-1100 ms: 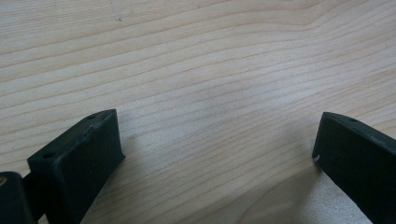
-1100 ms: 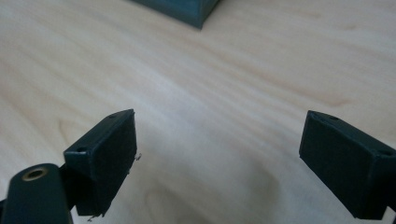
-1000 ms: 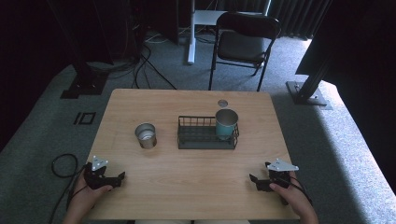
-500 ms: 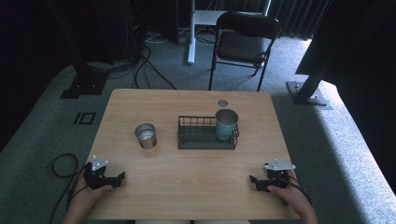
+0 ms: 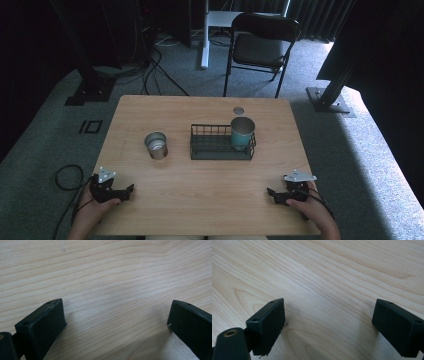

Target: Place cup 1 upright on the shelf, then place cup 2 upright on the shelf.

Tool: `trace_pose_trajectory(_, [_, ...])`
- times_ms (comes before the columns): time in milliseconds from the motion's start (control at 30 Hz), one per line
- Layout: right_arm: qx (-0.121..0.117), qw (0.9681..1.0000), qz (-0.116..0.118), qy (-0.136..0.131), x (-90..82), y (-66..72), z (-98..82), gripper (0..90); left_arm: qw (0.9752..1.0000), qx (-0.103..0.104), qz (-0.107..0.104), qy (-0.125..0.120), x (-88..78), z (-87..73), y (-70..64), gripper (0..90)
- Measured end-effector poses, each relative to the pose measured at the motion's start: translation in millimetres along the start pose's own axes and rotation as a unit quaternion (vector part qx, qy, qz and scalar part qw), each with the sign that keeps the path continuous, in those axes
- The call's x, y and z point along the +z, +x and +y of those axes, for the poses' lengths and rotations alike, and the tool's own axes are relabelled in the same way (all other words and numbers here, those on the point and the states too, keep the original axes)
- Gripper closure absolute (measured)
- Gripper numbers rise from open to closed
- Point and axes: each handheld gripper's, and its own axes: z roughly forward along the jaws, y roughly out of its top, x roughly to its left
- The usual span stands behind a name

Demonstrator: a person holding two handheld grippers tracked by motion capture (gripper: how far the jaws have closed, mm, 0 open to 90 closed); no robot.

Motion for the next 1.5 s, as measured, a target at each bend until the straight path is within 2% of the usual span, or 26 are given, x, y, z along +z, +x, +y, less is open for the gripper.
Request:
trace_pose_trajectory(500, [0.000, 1.0000, 0.000, 0.000, 0.0, 0.0, 0.0, 10.9, 1.0000, -0.003, 0.002, 0.000, -0.8, -0.6, -1.4, 2.0])
trace_pose_trajectory(833, [0.000, 1.0000, 0.000, 0.000, 0.0, 0.0, 0.1, 10.9, 0.9997, 0.017, -0.014, 0.005, -6.0, -3.8, -7.8, 2.0])
trace_pose_trajectory(900, [0.000, 1.0000, 0.000, 0.000, 0.0, -0.1, 0.2, 10.9, 0.9998, 0.010, -0.018, 0.001, -8.3, -4.8, -8.5, 1.9])
trace_pose_trajectory(1100, [0.000, 1.0000, 0.000, 0.000, 0.0, 0.0, 0.2, 10.9, 0.9996, 0.008, -0.028, -0.003, -9.3, -4.2, -9.5, 2.0])
trace_pose_trajectory(1167, [0.000, 1.0000, 0.000, 0.000, 0.0, -0.1, 0.2, 10.9, 0.9992, 0.006, -0.039, -0.009, -10.6, -2.0, -10.7, 2.0])
trace_pose_trajectory(1500, [0.000, 1.0000, 0.000, 0.000, 0.0, -0.1, 0.1, 10.9, 0.9987, 0.010, -0.046, -0.018, -16.4, 1.2, -13.1, 1.9])
